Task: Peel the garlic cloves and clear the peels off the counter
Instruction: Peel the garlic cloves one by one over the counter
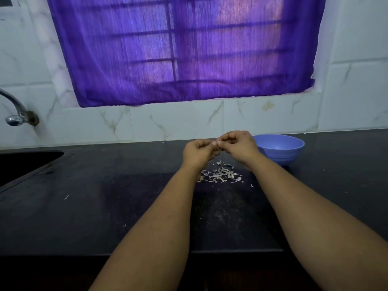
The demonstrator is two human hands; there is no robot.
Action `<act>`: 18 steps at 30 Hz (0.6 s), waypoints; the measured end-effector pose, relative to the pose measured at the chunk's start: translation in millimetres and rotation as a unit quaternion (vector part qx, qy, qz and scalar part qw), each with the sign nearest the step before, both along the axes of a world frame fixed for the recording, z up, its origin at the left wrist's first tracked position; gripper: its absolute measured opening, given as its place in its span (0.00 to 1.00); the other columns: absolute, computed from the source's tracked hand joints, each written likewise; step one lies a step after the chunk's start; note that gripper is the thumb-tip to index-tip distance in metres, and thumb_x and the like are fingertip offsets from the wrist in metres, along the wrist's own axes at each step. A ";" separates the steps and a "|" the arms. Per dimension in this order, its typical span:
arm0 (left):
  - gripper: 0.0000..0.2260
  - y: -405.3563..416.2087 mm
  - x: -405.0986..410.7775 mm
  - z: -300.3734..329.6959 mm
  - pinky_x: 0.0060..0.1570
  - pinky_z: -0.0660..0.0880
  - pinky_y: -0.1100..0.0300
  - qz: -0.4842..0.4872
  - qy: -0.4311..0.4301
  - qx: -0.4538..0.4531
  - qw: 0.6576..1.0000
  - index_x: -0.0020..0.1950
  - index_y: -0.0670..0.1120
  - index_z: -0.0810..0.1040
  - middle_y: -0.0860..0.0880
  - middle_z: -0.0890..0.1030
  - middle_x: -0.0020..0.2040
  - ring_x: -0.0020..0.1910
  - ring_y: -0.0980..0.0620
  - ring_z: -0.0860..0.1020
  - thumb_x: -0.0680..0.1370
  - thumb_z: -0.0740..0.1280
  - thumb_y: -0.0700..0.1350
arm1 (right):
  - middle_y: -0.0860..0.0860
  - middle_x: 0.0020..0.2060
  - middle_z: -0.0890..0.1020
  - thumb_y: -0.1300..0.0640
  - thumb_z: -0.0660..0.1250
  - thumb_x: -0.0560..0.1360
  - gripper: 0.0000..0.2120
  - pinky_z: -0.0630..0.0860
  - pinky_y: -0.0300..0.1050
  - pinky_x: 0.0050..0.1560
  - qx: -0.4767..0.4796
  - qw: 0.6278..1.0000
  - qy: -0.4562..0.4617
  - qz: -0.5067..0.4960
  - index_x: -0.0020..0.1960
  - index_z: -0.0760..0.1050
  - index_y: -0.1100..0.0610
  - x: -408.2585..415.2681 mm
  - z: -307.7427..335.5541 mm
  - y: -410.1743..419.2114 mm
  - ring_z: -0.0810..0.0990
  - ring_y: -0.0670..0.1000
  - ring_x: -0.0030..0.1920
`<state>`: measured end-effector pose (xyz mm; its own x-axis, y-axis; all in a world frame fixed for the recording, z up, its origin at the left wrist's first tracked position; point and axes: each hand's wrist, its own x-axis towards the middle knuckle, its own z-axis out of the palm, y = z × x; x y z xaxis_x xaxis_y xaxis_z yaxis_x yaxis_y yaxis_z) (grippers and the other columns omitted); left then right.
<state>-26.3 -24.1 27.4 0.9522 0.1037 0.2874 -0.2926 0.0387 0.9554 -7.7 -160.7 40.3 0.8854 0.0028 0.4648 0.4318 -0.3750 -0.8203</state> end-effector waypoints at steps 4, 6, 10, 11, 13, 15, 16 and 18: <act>0.04 1.7 2.8 -0.8 0.35 0.79 0.68 0.017 0.078 -0.057 0.995 0.42 0.33 0.79 0.40 0.81 0.37 0.29 0.56 0.82 0.76 0.67 0.32 | 0.45 0.37 0.83 0.56 0.72 0.71 0.04 0.79 0.39 0.46 -0.194 0.979 -0.071 0.001 0.46 0.84 0.50 -1.8 -1.0 3.1 0.81 0.42 0.40; 0.03 2.7 3.0 -1.0 0.35 0.80 0.67 0.004 0.098 -0.086 0.991 0.42 0.32 0.78 0.39 0.81 0.37 0.29 0.55 0.82 0.75 0.67 0.30 | 0.47 0.38 0.84 0.57 0.73 0.71 0.05 0.79 0.38 0.46 -0.188 0.979 -0.073 0.009 0.47 0.83 0.52 -3.2 -0.3 5.2 0.81 0.42 0.39; 0.00 3.5 0.4 0.1 0.41 0.81 0.65 -0.021 0.088 -0.111 0.990 0.44 0.33 0.78 0.40 0.82 0.40 0.38 0.51 0.83 0.75 0.68 0.31 | 0.47 0.37 0.82 0.59 0.74 0.70 0.07 0.77 0.29 0.42 -0.142 0.987 -0.078 0.016 0.47 0.81 0.53 -5.0 1.2 4.8 0.81 0.41 0.37; 0.01 3.3 -0.6 0.6 0.40 0.80 0.66 -0.023 0.083 -0.116 0.990 0.45 0.33 0.78 0.41 0.82 0.40 0.37 0.52 0.83 0.75 0.68 0.31 | 0.46 0.36 0.82 0.59 0.75 0.69 0.07 0.76 0.28 0.41 -0.130 0.988 -0.078 0.017 0.47 0.81 0.53 -5.4 1.7 4.3 0.81 0.41 0.37; 0.02 3.0 -1.9 1.5 0.39 0.80 0.66 -0.021 0.080 -0.122 0.989 0.45 0.33 0.79 0.40 0.83 0.40 0.36 0.52 0.83 0.74 0.69 0.31 | 0.45 0.35 0.82 0.60 0.75 0.68 0.08 0.78 0.33 0.43 -0.118 0.990 -0.081 0.015 0.46 0.81 0.53 -7.1 1.9 4.9 0.82 0.42 0.37; 0.04 3.0 -2.1 2.2 0.44 0.81 0.62 -0.018 0.081 -0.120 0.989 0.47 0.32 0.79 0.39 0.83 0.43 0.41 0.49 0.84 0.74 0.70 0.32 | 0.44 0.35 0.83 0.59 0.75 0.68 0.08 0.80 0.38 0.44 -0.111 0.990 -0.082 0.008 0.46 0.80 0.51 -7.2 1.6 6.1 0.83 0.42 0.37; 0.05 3.1 -1.9 1.9 0.46 0.81 0.61 -0.015 0.081 -0.115 0.990 0.48 0.32 0.79 0.38 0.83 0.44 0.43 0.47 0.83 0.74 0.70 0.33 | 0.44 0.35 0.83 0.59 0.75 0.68 0.08 0.81 0.40 0.45 -0.104 0.991 -0.080 0.006 0.46 0.80 0.51 -7.3 1.5 6.7 0.83 0.42 0.37; 0.08 2.7 -3.2 1.7 0.46 0.81 0.61 -0.013 0.079 -0.105 0.991 0.50 0.32 0.79 0.39 0.83 0.45 0.44 0.47 0.83 0.74 0.71 0.34 | 0.44 0.35 0.83 0.59 0.75 0.68 0.09 0.82 0.43 0.45 -0.097 0.992 -0.075 0.006 0.46 0.80 0.51 -7.9 1.9 6.8 0.83 0.42 0.37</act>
